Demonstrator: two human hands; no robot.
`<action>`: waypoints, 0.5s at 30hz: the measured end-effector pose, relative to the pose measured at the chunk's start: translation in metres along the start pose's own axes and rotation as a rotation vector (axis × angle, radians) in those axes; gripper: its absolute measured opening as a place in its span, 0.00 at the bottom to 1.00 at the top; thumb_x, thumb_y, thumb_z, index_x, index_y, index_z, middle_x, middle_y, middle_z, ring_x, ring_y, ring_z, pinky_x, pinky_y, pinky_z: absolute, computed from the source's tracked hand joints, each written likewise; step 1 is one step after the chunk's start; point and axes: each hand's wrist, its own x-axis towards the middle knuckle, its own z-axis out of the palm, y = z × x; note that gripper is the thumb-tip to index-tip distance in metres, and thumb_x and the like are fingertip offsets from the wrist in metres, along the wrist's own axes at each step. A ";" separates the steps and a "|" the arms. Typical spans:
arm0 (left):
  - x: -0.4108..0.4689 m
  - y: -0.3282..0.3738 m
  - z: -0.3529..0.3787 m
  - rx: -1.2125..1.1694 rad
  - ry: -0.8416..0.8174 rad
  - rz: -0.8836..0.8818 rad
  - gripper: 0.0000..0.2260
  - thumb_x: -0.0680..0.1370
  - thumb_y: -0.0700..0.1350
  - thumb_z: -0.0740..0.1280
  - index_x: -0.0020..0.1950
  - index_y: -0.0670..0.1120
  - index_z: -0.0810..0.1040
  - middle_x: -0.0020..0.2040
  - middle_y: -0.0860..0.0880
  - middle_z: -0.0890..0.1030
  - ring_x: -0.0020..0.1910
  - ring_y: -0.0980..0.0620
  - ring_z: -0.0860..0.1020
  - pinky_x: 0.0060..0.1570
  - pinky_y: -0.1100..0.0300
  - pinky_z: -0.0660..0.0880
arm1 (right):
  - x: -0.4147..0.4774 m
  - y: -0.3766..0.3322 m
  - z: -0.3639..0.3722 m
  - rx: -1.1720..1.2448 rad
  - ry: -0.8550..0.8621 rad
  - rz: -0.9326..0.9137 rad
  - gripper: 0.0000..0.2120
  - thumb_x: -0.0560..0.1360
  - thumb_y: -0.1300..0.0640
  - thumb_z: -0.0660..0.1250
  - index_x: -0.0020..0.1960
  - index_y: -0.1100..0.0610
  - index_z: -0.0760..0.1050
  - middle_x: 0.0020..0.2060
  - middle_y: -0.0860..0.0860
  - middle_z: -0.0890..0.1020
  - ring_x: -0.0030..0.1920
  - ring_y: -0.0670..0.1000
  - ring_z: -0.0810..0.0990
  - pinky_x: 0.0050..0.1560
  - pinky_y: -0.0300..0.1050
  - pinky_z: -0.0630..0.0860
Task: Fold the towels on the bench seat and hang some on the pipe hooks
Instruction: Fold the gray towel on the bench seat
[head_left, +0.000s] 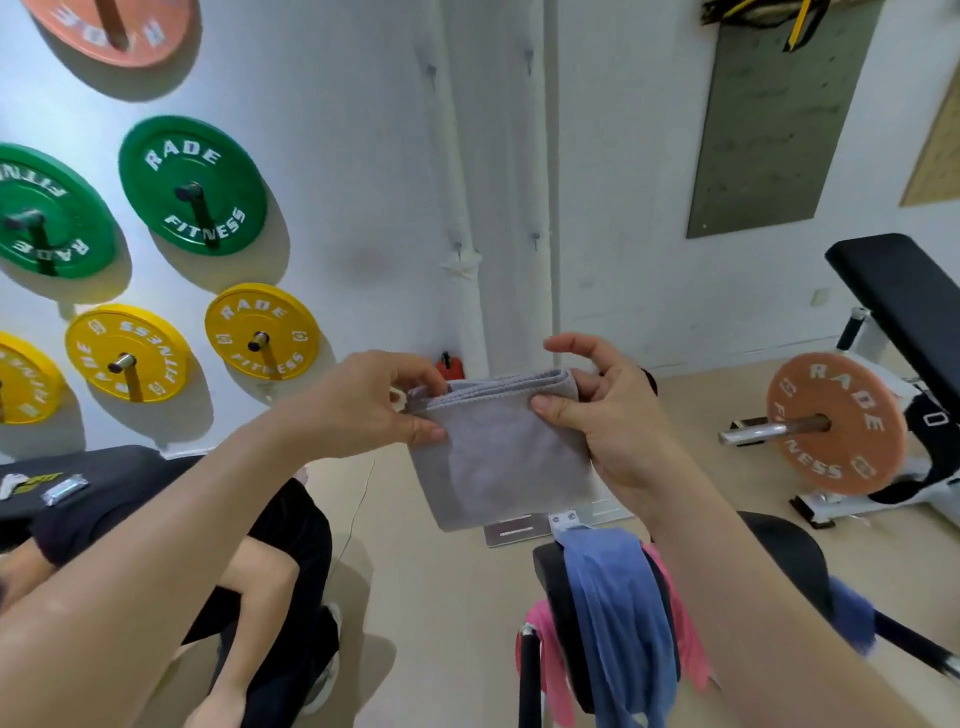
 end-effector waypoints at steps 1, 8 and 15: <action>0.007 -0.002 -0.001 -0.019 0.008 0.026 0.17 0.61 0.59 0.75 0.45 0.55 0.79 0.45 0.55 0.81 0.49 0.52 0.79 0.55 0.50 0.76 | 0.009 -0.002 0.004 -0.007 -0.005 -0.002 0.23 0.71 0.72 0.70 0.57 0.50 0.74 0.40 0.56 0.85 0.41 0.52 0.82 0.51 0.51 0.78; 0.079 -0.045 -0.015 -0.291 -0.082 0.184 0.17 0.64 0.58 0.77 0.35 0.45 0.81 0.47 0.44 0.83 0.45 0.47 0.81 0.47 0.49 0.77 | 0.090 0.014 0.051 -0.206 -0.009 -0.105 0.26 0.70 0.70 0.70 0.58 0.46 0.68 0.43 0.62 0.84 0.46 0.62 0.83 0.54 0.58 0.80; 0.156 -0.174 -0.055 -0.438 0.021 0.206 0.13 0.66 0.51 0.75 0.42 0.42 0.83 0.42 0.39 0.83 0.41 0.45 0.80 0.46 0.43 0.76 | 0.205 0.053 0.122 -0.394 0.058 -0.146 0.24 0.68 0.66 0.75 0.52 0.46 0.66 0.48 0.53 0.76 0.39 0.48 0.83 0.44 0.43 0.80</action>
